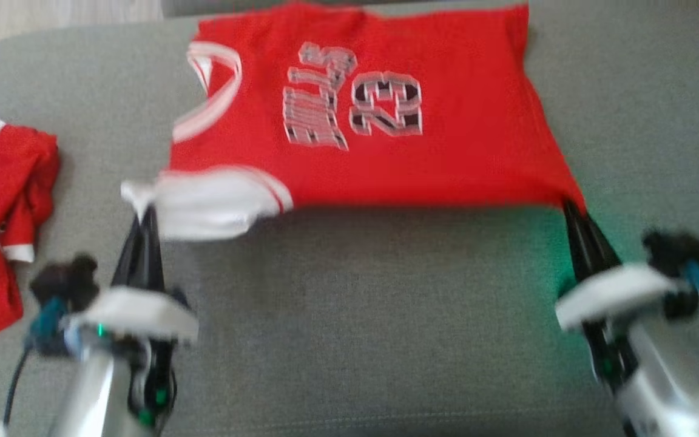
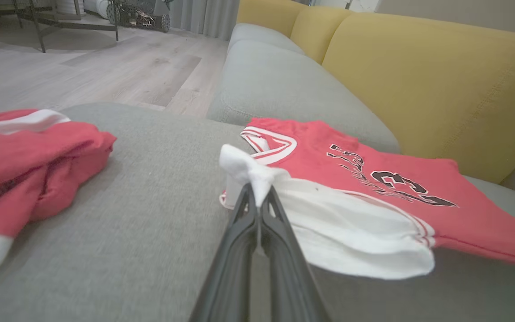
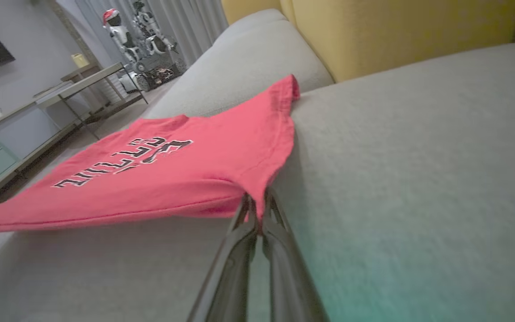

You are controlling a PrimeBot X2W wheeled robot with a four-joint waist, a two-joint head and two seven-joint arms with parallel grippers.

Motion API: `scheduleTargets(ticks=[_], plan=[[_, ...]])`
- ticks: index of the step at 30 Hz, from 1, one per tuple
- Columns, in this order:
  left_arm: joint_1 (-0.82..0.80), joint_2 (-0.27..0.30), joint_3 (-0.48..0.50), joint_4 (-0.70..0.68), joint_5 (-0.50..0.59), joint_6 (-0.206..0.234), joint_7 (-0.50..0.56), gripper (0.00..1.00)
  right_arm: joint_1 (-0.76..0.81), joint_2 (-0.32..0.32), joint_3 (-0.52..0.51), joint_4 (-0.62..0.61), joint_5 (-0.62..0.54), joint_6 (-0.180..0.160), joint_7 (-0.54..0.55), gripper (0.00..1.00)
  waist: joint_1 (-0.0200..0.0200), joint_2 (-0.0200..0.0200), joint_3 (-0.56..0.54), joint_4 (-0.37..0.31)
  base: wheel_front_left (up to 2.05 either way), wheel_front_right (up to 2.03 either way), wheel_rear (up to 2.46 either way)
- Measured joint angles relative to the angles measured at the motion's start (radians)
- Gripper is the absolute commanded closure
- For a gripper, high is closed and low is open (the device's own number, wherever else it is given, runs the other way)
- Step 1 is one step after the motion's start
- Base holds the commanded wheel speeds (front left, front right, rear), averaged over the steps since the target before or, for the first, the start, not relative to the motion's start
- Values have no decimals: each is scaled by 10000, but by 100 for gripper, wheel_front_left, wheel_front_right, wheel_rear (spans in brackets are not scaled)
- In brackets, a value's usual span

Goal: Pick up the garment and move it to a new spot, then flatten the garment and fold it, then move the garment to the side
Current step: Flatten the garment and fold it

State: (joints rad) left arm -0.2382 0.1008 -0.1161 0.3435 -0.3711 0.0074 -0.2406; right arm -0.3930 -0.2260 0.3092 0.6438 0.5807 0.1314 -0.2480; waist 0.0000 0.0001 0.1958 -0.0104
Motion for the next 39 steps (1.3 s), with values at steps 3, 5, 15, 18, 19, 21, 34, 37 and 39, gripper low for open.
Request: scheduleTargets(ticks=[3,5,15,18,19,21,34,37,39], plan=[[1435,77,-29,-1634,46,418,579,100,1371,12,-690,-886,-353,0,104,100,0,0,-288,24,0,0,0],[2308,113,-56,-2721,94,717,972,100,2153,102,-1181,-1528,-686,0,493,100,0,0,-455,38,0,0,0],[5197,128,-328,-5948,171,1774,2631,100,5296,1312,-3221,-4922,-2157,0,2863,100,0,0,-1217,38,0,0,0],[5650,136,-334,-6328,171,1946,2943,100,6034,1561,-3565,-5705,-2422,0,3421,100,0,0,-1412,25,0,0,0],[5779,140,-336,-6397,165,1975,3030,100,6208,1611,-3641,-5906,-2499,0,3607,100,0,0,-1466,8,0,0,0],[5975,151,-337,-6523,167,2048,3110,100,6450,1701,-3745,-6253,-2573,0,3858,100,0,0,-1567,-31,0,0,0],[5714,336,-339,-6255,-44,1935,3494,100,6524,1837,-3893,-6454,-2842,0,5083,100,0,0,-1487,-115,0,0,0],[4749,441,-357,-5820,-221,1712,3747,100,6000,1845,-3891,-6153,-2941,0,5892,100,0,0,-1236,-154,0,0,0],[4141,510,-399,-5517,-297,1526,3919,100,5540,1845,-3881,-6006,-3003,0,6251,100,0,0,-1062,-185,0,0,0]])
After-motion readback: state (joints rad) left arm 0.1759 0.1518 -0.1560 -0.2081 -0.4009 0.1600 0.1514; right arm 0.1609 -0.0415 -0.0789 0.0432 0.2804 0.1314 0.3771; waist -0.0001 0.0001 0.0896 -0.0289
